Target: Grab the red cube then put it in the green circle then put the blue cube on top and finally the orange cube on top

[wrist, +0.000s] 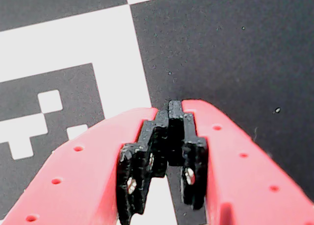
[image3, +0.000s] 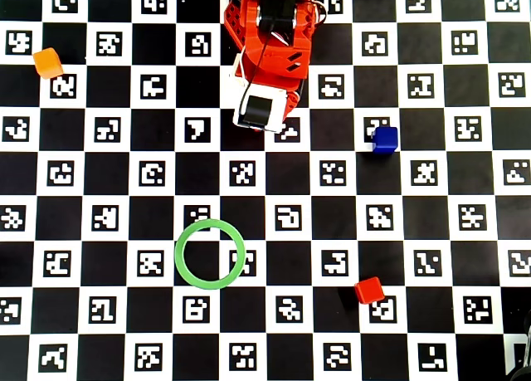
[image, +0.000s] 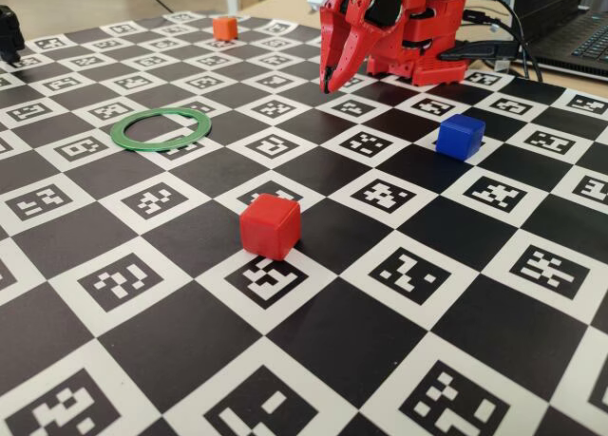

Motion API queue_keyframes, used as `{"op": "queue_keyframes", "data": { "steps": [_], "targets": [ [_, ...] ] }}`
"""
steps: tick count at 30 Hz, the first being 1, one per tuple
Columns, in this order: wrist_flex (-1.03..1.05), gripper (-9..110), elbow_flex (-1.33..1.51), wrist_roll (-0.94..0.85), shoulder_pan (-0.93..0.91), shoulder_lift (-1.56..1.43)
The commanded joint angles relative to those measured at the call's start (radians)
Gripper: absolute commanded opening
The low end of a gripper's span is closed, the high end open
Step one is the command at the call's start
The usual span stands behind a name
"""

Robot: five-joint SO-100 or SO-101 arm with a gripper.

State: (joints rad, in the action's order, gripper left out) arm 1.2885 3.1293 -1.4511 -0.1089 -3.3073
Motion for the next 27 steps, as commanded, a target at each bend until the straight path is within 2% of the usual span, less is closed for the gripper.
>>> {"op": "queue_keyframes", "data": {
  "steps": [1,15,20,27],
  "targets": [
    [0.057,-5,0.057,-0.006,0.009,-0.051],
    [0.054,-5,0.057,0.006,0.011,-0.051],
    [0.054,-5,0.057,0.015,0.106,-0.052],
    [0.04,-5,0.057,0.02,0.107,-0.052]
  ]
}}
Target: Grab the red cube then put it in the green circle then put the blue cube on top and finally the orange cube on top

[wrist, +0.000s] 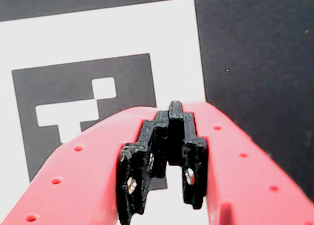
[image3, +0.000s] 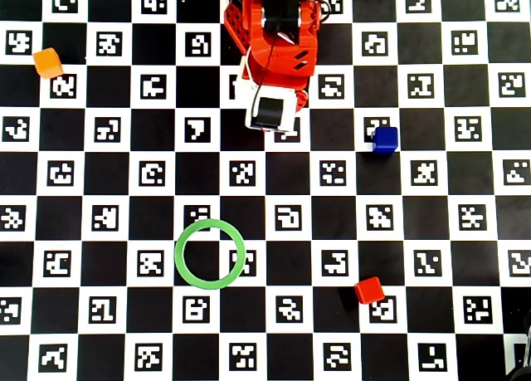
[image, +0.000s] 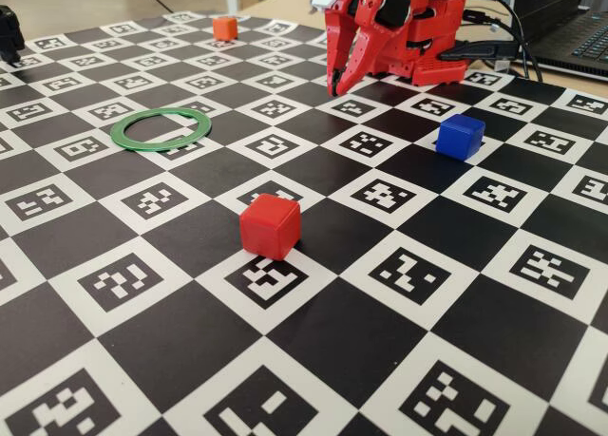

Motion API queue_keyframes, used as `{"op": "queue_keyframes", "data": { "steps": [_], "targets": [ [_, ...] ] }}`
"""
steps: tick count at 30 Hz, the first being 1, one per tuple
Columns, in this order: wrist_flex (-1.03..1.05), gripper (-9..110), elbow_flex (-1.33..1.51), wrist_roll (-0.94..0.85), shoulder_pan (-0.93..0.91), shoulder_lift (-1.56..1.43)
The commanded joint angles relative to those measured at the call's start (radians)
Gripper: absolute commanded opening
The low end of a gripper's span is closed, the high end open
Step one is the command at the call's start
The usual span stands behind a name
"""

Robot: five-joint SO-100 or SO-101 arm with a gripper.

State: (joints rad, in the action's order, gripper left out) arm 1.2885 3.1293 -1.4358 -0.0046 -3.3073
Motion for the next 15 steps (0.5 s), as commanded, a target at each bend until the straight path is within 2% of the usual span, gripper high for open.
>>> {"op": "queue_keyframes", "data": {
  "steps": [1,7,11,15],
  "targets": [
    [0.006,-5,0.057,0.018,-0.006,-0.048],
    [-0.156,-6,-0.075,0.081,-0.018,0.187],
    [-0.221,-6,-0.298,0.187,-0.02,0.428],
    [-0.209,-6,-0.548,0.374,-0.008,0.627]
  ]
}}
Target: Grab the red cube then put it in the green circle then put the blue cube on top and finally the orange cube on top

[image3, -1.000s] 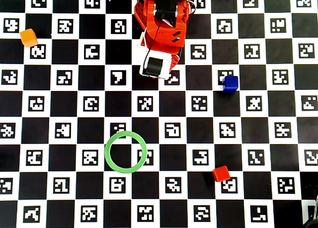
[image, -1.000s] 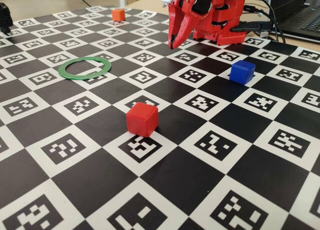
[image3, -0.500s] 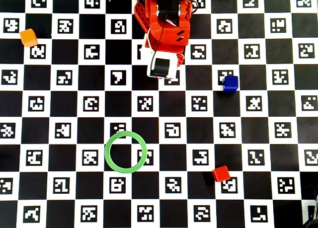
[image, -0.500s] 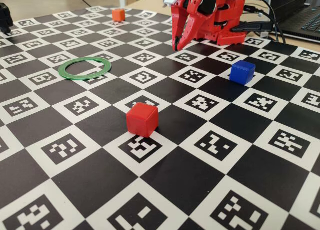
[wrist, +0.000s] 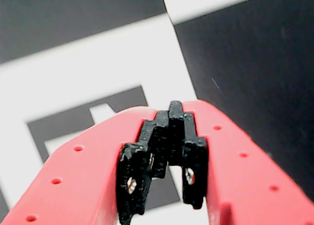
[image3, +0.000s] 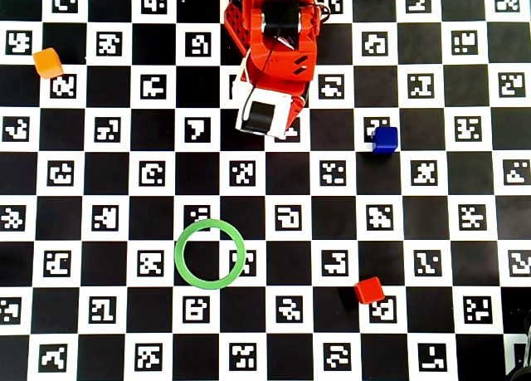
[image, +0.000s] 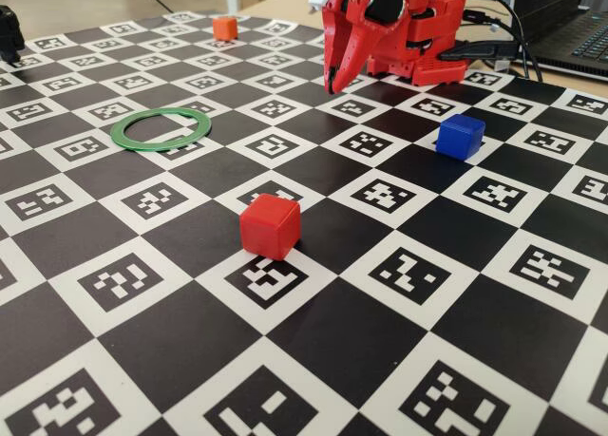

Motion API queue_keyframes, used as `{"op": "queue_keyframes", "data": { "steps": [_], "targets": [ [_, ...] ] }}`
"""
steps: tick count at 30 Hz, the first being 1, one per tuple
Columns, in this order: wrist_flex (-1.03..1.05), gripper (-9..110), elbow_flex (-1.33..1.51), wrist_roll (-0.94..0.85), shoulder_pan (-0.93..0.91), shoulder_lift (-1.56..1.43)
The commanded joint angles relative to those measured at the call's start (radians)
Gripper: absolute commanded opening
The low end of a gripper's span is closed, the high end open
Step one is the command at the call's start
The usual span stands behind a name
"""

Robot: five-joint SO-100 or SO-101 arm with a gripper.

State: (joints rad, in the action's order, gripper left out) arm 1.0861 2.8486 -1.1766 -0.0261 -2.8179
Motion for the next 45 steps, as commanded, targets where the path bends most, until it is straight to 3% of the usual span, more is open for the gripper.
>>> {"op": "queue_keyframes", "data": {
  "steps": [1,18,34,45],
  "targets": [
    [0.012,-6,-0.337,0.14,0.015,0.183],
    [0.643,-1,-1.448,0.709,0.233,0.927],
    [0.687,23,-1.936,0.988,0.341,1.382],
    [0.635,35,-2.121,1.158,0.373,1.611]
  ]
}}
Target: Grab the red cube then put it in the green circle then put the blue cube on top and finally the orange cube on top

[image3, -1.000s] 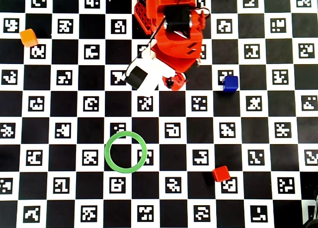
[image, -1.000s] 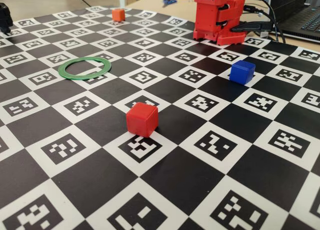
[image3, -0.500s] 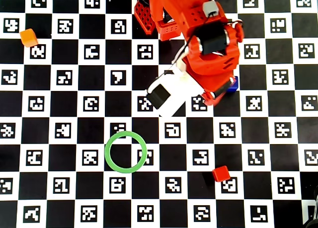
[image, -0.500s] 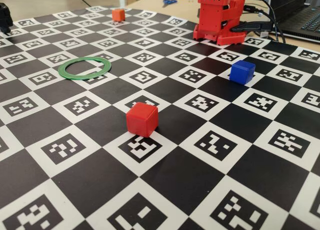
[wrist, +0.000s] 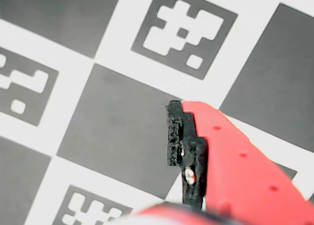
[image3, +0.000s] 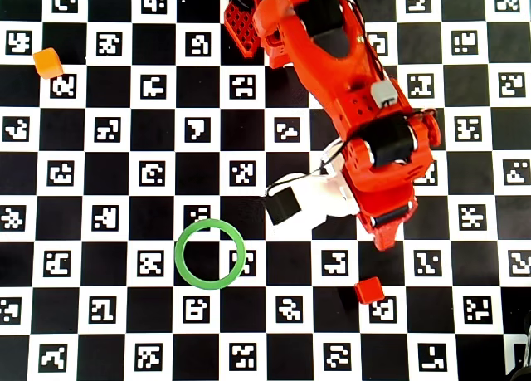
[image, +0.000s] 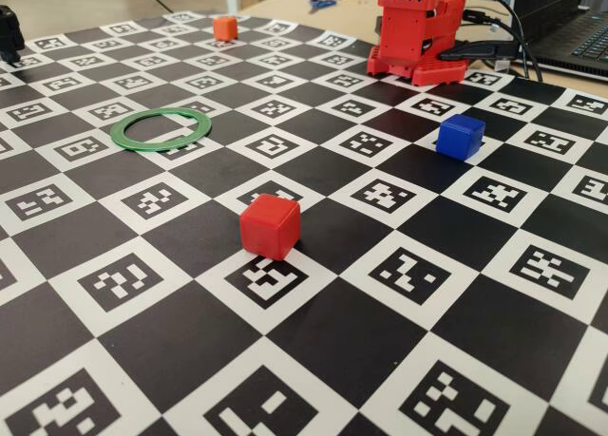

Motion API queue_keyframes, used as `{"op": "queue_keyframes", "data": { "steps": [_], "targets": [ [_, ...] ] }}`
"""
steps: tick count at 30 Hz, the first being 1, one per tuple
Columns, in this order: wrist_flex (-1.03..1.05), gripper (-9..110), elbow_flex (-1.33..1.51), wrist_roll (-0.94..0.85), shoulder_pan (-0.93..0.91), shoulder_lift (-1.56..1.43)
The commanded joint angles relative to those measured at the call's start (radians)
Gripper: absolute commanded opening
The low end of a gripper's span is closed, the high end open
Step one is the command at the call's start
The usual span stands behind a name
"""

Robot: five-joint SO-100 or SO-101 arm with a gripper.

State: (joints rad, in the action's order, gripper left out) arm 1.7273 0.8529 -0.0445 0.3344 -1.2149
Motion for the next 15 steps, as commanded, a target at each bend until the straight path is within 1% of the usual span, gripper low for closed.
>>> {"op": "queue_keyframes", "data": {
  "steps": [1,7,15],
  "targets": [
    [-0.011,36,-0.152,0.029,0.012,0.032],
    [-0.014,37,-0.357,0.066,-0.008,0.206],
    [-0.067,39,-0.462,0.11,-0.031,0.344]
  ]
}}
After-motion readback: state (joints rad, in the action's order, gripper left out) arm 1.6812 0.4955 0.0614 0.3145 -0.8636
